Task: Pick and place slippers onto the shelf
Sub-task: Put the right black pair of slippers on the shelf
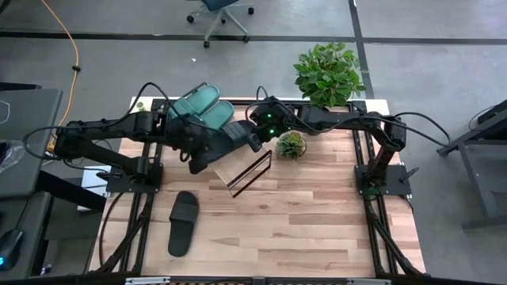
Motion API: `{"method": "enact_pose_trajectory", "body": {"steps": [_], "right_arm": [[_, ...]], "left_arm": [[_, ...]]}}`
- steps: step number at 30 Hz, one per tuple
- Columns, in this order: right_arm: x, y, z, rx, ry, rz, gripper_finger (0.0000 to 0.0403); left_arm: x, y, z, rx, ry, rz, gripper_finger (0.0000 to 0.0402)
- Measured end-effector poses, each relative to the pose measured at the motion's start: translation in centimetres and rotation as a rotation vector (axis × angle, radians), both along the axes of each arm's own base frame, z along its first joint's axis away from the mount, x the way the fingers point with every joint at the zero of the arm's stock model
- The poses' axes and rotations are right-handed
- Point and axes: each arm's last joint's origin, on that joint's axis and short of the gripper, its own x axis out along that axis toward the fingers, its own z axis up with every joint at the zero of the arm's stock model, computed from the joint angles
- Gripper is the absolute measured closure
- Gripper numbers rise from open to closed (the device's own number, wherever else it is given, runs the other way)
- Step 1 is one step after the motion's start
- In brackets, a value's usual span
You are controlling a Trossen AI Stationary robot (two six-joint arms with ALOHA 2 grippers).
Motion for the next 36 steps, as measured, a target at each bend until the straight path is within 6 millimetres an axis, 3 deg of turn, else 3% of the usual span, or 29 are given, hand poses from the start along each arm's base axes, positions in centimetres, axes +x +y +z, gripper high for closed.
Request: {"method": "enact_pose_trajectory", "body": {"steps": [6,12,17,28,33,36], "right_arm": [[-1.0,0.5,1.8,-0.017,-0.033,0.020,0.0402],[-4.3,1.8,6.3,-0.187,-0.094,-0.026,0.0402],[-7.0,3.1,9.3,-0.222,-0.162,-0.005,0.0402],[-12.6,5.3,11.9,-0.329,-0.079,0.021,0.0402],[-13.8,5.6,12.7,-0.359,-0.101,0.043,0.0402],[-14.2,5.7,12.8,-0.372,-0.104,0.062,0.0402]], "left_arm": [[0.0,0.1,0.0,-0.095,-0.022,0.076,0.0401],[0.6,0.4,-0.7,-0.180,-0.057,0.170,0.0401],[1.8,0.6,-1.5,-0.281,-0.160,0.276,0.0394],[2.5,1.1,-1.8,-0.475,-0.345,0.685,0.0265],[3.1,1.5,-1.0,-0.481,-0.513,0.799,0.0243],[3.3,1.6,-1.2,-0.494,-0.525,0.856,0.0242]]}}
